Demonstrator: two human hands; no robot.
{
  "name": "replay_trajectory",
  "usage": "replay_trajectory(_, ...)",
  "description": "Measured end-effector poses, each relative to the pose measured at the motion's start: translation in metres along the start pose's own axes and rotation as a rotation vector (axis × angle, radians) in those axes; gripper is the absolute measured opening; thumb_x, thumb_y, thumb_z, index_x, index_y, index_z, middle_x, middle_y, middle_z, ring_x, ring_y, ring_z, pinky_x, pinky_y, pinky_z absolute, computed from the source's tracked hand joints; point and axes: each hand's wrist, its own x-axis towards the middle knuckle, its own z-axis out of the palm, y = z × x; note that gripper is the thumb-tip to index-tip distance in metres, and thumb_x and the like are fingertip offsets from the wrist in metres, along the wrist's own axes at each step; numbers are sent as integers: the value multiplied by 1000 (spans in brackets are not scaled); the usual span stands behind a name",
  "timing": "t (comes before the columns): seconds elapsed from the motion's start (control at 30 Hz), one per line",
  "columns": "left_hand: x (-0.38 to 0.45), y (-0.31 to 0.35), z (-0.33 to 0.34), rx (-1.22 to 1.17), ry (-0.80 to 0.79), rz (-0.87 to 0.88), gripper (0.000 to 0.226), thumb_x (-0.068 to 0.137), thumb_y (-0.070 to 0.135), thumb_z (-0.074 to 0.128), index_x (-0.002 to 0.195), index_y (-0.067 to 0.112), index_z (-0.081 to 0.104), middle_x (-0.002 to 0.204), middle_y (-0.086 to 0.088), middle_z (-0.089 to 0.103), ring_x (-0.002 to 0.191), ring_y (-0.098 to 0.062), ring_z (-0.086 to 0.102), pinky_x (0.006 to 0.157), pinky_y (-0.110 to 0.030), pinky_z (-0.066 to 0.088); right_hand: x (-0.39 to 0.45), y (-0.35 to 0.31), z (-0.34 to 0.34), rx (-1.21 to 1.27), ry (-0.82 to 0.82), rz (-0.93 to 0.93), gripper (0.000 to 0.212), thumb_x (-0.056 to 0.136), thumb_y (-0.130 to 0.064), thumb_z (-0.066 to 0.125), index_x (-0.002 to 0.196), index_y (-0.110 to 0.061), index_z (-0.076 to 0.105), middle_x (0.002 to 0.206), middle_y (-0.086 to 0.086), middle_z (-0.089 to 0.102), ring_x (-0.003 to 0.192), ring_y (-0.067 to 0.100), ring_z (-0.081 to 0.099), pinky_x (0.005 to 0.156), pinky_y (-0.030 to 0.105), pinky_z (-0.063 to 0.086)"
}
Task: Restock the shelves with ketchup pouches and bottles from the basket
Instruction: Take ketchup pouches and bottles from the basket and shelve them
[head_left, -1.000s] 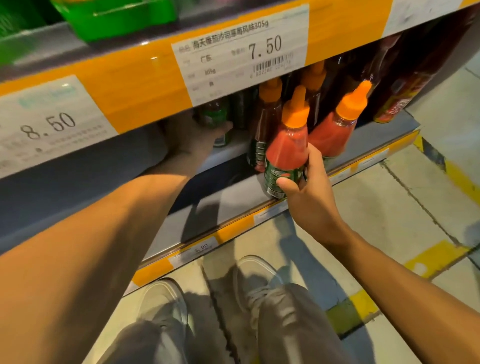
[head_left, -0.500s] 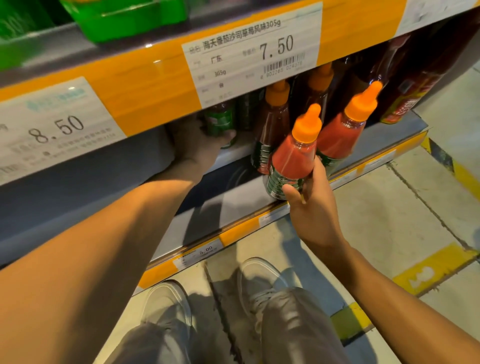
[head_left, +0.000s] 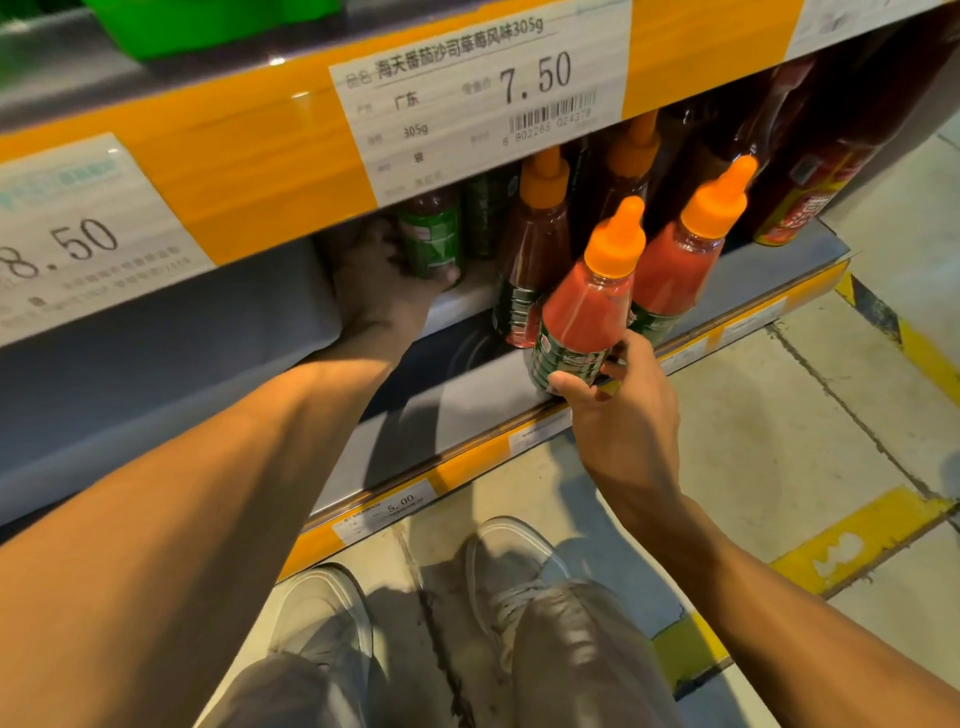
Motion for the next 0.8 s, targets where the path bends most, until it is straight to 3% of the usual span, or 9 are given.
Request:
replay_trajectory(0.1,5,-1,5,-51,44,-7,61,71,-7,82,123,7,52,132,-15,61,123,-27,59,97,-36,54,1,0,-1,10,2,2,73,79,-64,60,136,-19,50,123,-1,64,110,19,61,90,44,56)
replay_trajectory(0.23,9,-9,8,203,99,104,68,71,11,88,130,9,55,130,-8,65,122,-22,61,104,-39,49,4,3,-3,112,14,63,56,79,-45,79,123,-27,52,119,-7,64,100,-6,60,75,11,51)
replay_trajectory(0.3,11,-14,8,211,103,115,69,72,15,88,132,10,54,130,-7,65,123,-22,60,105,-37,48,6,6,-5,125,12,81,52,80,-34,83,122,-27,53,119,-5,63,99,-10,58,71,3,46)
replay_trajectory(0.4,10,-19,5,231,142,159,63,75,21,86,130,10,57,123,-6,68,115,-21,63,90,-10,46,8,7,-6,117,-1,84,56,79,-32,84,126,-23,53,121,-3,62,103,-3,59,72,3,48)
replay_trajectory(0.43,8,-19,3,259,150,174,61,75,24,86,128,11,58,121,-6,68,113,-21,64,88,-10,46,9,7,-6,124,-3,89,57,79,-32,84,126,-23,54,120,-4,62,103,-1,59,73,5,50)
replay_trajectory(0.53,4,-15,4,273,96,181,63,78,24,84,132,12,54,128,-7,66,120,-22,61,104,-35,48,9,6,-8,175,-11,120,56,78,-31,85,125,-24,55,120,-5,63,107,6,61,85,22,56)
replay_trajectory(0.63,-6,-10,2,298,73,164,62,82,26,81,136,13,52,134,-7,64,125,-24,59,107,-40,46,10,4,-11,203,-44,160,53,78,-33,86,121,-29,55,117,-8,65,107,10,63,89,32,57)
replay_trajectory(0.8,-42,2,-6,505,103,146,38,90,36,69,117,9,63,121,-12,69,115,-32,62,97,-42,49,6,-9,-23,9,-54,144,50,76,-51,81,108,-41,45,100,-26,57,92,-3,59,70,15,46)
